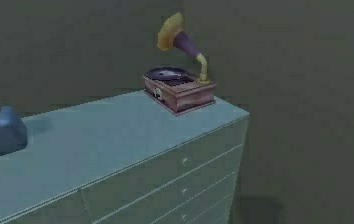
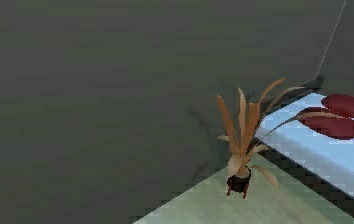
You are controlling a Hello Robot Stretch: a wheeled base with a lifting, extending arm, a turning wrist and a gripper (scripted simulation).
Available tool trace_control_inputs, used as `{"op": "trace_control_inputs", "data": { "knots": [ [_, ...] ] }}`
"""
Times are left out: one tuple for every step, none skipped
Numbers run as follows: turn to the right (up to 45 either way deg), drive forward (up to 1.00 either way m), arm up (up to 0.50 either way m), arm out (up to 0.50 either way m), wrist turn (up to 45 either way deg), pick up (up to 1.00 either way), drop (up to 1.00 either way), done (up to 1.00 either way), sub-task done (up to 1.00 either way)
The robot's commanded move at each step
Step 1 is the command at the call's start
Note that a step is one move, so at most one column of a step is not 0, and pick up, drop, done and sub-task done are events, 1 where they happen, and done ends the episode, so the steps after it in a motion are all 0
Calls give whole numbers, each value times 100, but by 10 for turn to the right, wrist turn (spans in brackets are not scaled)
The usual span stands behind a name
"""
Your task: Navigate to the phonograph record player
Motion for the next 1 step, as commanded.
{"op": "trace_control_inputs", "data": {
  "knots": [
    [0,0,0,0,0,0,0,100,0]
  ]
}}
